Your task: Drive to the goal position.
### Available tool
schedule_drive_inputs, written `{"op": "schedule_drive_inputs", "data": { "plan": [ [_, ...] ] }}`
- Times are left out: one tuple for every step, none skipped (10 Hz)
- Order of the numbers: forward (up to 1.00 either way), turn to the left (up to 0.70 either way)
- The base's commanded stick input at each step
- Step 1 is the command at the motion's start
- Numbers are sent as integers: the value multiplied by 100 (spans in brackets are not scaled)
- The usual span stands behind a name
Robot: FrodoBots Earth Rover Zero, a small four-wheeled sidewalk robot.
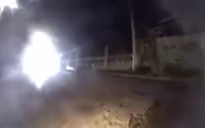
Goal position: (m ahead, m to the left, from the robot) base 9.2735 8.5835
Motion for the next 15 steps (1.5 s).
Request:
{"op": "schedule_drive_inputs", "data": {
  "plan": [
    [-70, 0],
    [-70, 0],
    [-70, 0],
    [-70, 0],
    [-70, 0],
    [-70, 0],
    [-70, 0],
    [-70, 0],
    [-70, 0],
    [-70, 0],
    [-70, 0],
    [-70, 0],
    [-65, 0],
    [-34, 0],
    [0, 0]
  ]
}}
